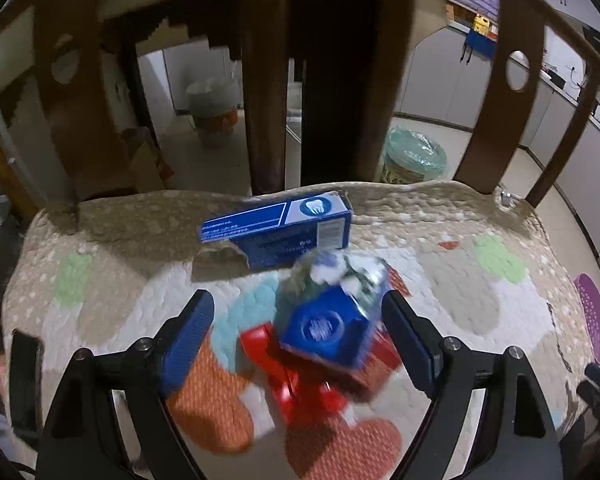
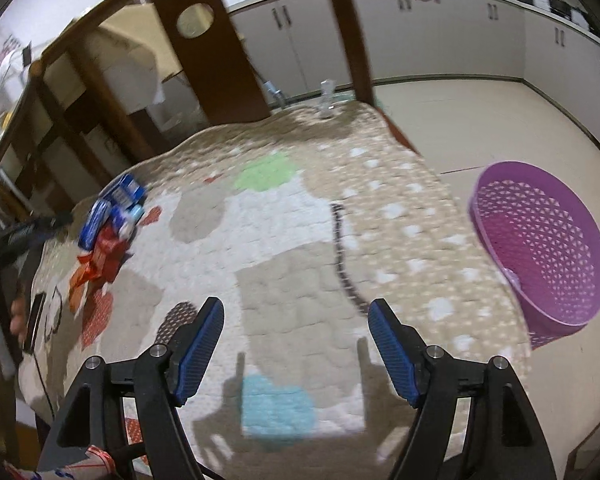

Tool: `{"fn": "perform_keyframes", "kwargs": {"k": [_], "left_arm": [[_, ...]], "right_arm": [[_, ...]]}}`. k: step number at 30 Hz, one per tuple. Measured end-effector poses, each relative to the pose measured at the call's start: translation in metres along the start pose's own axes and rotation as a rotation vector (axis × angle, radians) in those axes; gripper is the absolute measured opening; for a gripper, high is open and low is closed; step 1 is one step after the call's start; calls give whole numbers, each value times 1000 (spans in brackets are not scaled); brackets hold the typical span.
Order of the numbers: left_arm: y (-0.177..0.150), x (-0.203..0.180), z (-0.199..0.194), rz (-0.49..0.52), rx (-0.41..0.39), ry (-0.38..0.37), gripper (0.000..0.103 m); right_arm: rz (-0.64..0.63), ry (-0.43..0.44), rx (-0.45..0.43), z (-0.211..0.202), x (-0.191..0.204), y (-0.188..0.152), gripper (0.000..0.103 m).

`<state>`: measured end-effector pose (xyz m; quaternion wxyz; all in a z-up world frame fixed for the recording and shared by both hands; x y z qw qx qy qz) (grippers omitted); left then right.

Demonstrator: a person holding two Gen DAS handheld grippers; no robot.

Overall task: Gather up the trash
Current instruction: 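Return both tools to the bed over the remaining trash, then grasp the red plastic wrapper with left tool while right grasps blue Vinda tissue pack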

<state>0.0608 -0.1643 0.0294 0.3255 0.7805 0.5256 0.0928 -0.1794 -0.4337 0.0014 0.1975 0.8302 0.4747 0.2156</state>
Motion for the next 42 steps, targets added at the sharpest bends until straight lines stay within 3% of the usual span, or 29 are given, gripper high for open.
{"fn": "perform_keyframes", "kwargs": {"k": [2, 4, 5, 7, 10, 13, 14, 19, 27, 31, 35, 42], "left_arm": [[0, 2, 19, 0, 44, -11, 85], [-5, -6, 32, -19, 87, -70, 83], [-10, -18, 36, -38, 116, -135, 65], [-25, -46, 41, -62, 182, -269, 52], [-45, -95, 35, 6, 219, -391, 52], [-66, -143, 14, 34, 267, -595, 52], [-68, -148, 8, 51, 257, -598, 52], [-69, -129, -10, 99, 174, -463, 60], [-76, -20, -20, -49, 117, -231, 67], [-79, 12, -24, -133, 103, -195, 68], [-74, 15, -27, -149, 86, -195, 73], [-65, 38, 2, -220, 92, -82, 78]], "right_arm": [[-20, 1, 4, 1, 8, -3, 79], [-33, 0, 8, 2, 12, -5, 79], [-37, -2, 10, 2, 13, -6, 79], [-36, -7, 13, 3, 13, -7, 79], [-20, -15, 26, 6, 8, -8, 79], [-4, -13, 46, 10, 5, -9, 79], [-1, -12, 50, 10, 5, -9, 79], [-21, -11, 50, 11, 11, -8, 79], [-63, 79, 80, 17, 46, -17, 80], [-98, 182, 94, 13, 78, -23, 83], [-195, 244, 72, 5, 115, -26, 87], [-365, 246, 44, 7, 163, -33, 94]]}}
Point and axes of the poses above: each gripper's, at about its wrist camera, not at the fingertips, and z roughly the way its jaws point, x to its left, y to its top, the point moved 10 cm from there along z, roughly the way its jaws point, and after that the axes turned 12 degrees about -y, right-handed, at the moved point
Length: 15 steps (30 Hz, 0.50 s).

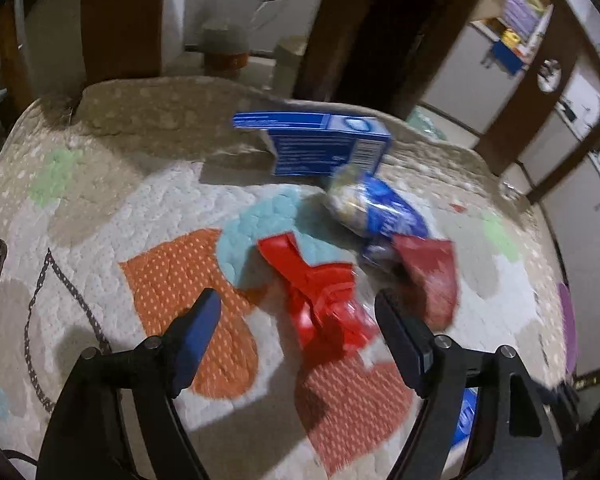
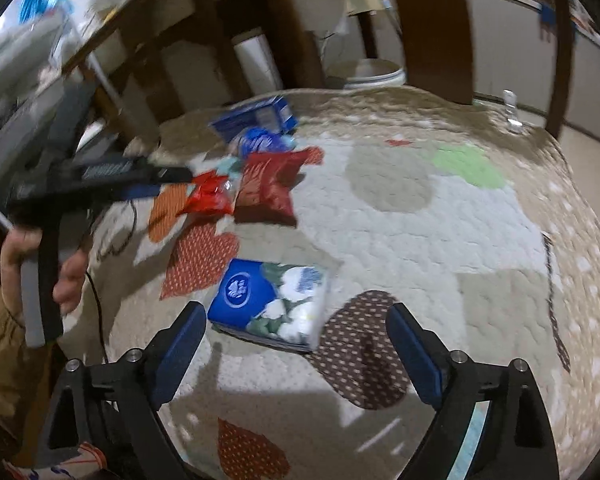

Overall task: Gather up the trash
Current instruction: 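Grasp the red plastic wrapper with left tool while right grasps blue Vinda tissue pack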

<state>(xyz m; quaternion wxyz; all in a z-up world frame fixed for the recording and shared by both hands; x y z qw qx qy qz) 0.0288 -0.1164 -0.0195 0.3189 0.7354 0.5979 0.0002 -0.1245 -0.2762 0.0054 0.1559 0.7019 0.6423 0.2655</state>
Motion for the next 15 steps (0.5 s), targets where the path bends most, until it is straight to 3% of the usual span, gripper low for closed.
{"fn": "perform_keyframes", "kwargs": {"k": [6, 11, 15], "left_arm": [[-9, -1, 34, 44, 96, 9, 79], [-12, -7, 44, 103, 80, 63, 89], [-13, -6, 43, 120, 66, 84, 85]], "right_arm": [[-75, 15, 23, 19, 18, -3, 95], [-68, 28, 49, 42, 27, 2, 95], [-56, -2, 39, 54, 31, 4, 95]]}}
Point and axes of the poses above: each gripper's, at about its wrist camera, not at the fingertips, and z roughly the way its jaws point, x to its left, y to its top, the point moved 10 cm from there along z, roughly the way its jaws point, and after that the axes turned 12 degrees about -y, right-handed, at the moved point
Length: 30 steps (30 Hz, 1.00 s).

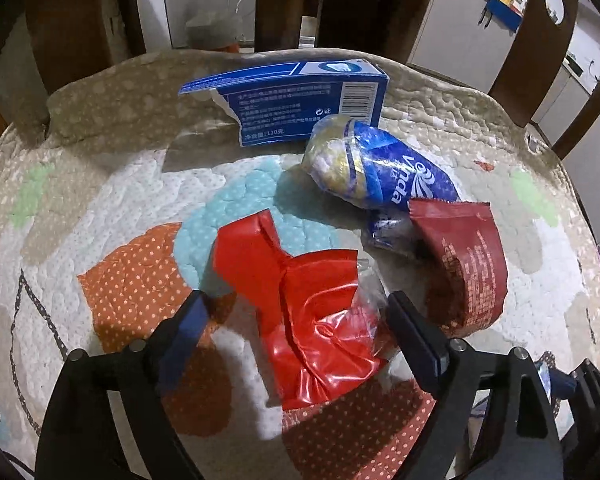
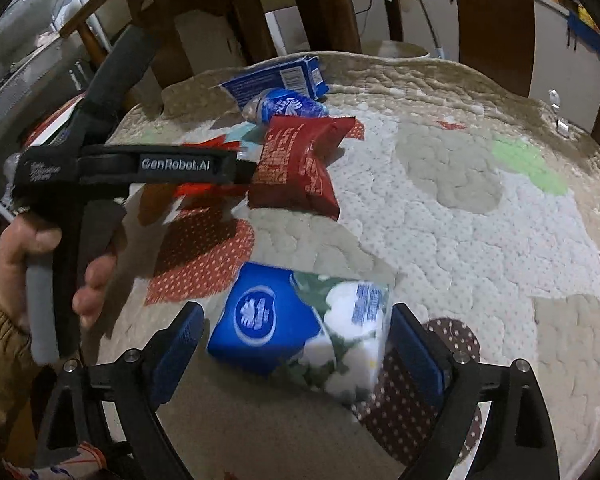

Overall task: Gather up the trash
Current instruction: 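Grasp the red plastic wrapper with left tool while right grasps blue Vinda tissue pack, then carry the red wrapper and tissue pack to the purple basket and release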

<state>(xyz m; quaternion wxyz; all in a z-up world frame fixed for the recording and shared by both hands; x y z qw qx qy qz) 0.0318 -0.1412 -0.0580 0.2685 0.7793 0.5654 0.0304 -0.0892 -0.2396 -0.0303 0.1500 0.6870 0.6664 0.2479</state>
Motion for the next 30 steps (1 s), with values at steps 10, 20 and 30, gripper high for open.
{"fn": "perform_keyframes", "kwargs": {"k": [10, 20, 30], "left_arm": [[-11, 4, -42, -29, -67, -16, 52], [-29, -19, -77, -16, -103, -21, 52], [-43, -67, -102, 72, -119, -17, 52]], "right_arm": [[87, 8, 0, -12, -17, -3, 79], [164, -26, -57, -48, -46, -9, 79], [234, -86, -112, -88, -85, -17, 79]]}}
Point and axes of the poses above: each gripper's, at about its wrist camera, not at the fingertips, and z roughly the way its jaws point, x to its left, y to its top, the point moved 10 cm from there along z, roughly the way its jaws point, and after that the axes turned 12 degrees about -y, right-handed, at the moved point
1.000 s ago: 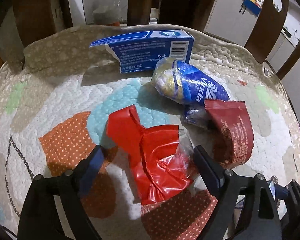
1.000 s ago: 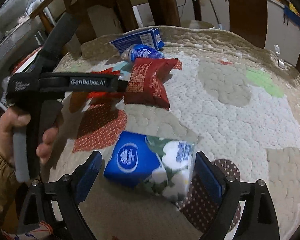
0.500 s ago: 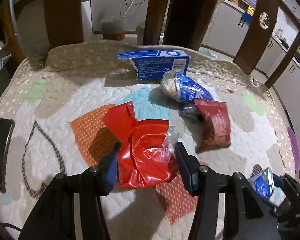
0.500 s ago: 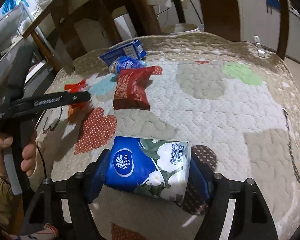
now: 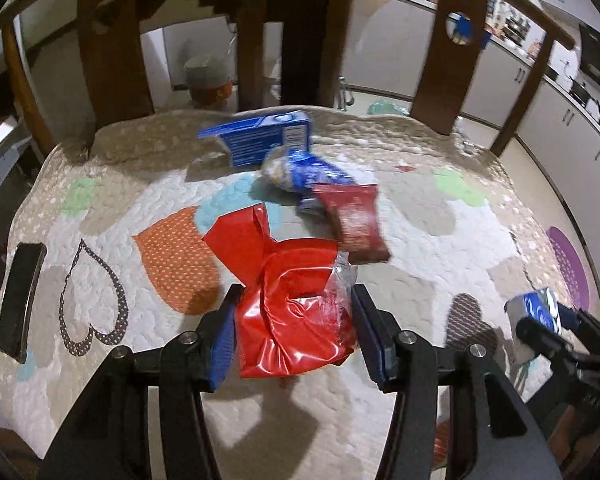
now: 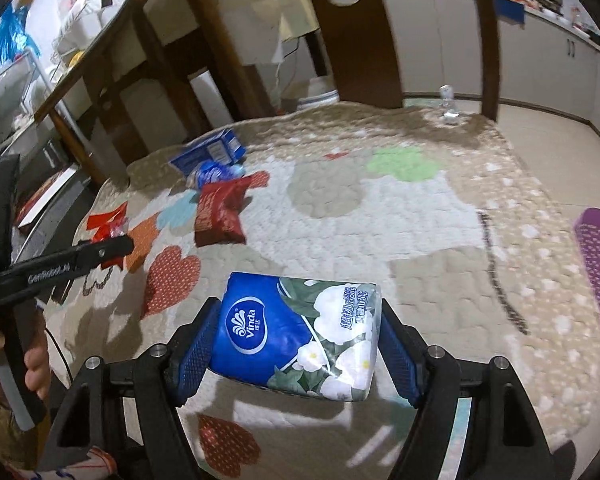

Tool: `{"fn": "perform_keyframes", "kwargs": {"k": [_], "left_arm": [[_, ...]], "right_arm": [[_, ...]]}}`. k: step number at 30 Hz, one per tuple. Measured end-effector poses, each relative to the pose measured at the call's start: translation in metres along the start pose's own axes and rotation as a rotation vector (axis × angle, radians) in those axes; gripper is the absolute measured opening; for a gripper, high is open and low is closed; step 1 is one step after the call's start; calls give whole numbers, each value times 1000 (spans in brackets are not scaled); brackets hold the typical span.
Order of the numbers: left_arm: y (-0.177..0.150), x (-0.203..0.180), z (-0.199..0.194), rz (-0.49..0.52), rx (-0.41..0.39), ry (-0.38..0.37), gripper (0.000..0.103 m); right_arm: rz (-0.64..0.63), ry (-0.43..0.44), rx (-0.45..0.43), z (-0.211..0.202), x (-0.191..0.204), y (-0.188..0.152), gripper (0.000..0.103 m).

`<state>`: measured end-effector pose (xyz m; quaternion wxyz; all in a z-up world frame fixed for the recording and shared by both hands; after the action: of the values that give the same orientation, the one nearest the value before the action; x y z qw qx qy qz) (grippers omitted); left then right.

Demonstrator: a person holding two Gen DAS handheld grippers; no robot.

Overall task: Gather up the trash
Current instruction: 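Carry the red wrapper and tissue pack to the purple basket and release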

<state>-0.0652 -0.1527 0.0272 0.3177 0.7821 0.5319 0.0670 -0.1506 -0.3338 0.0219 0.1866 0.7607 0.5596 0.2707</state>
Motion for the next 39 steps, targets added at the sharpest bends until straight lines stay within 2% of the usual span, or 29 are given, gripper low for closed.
{"fn": "perform_keyframes", "kwargs": {"k": [12, 21, 31, 39], "left_arm": [[-3, -49, -10, 87, 4, 0, 52], [-1, -85, -11, 172, 11, 6, 52], [8, -135, -6, 265, 22, -27, 52], [9, -171, 9, 327, 60, -51, 52]], "right_arm": [[123, -94, -59, -45, -72, 1, 79], [194, -140, -83, -69, -111, 0, 79], [256, -199, -116, -94, -156, 6, 79], [321, -250, -113, -102, -199, 3, 79]]}}
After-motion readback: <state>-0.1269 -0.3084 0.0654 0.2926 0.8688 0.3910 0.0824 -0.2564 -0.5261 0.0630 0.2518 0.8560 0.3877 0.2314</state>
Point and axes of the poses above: each gripper's, at about its wrist camera, not at the fingertips, and z roughly the way its jaws point, x to its left, y to its top, the point moved 10 cm from there along z, roughly the way its jaws point, and after that the axes turned 12 degrees about -y, right-handed, at the moved point
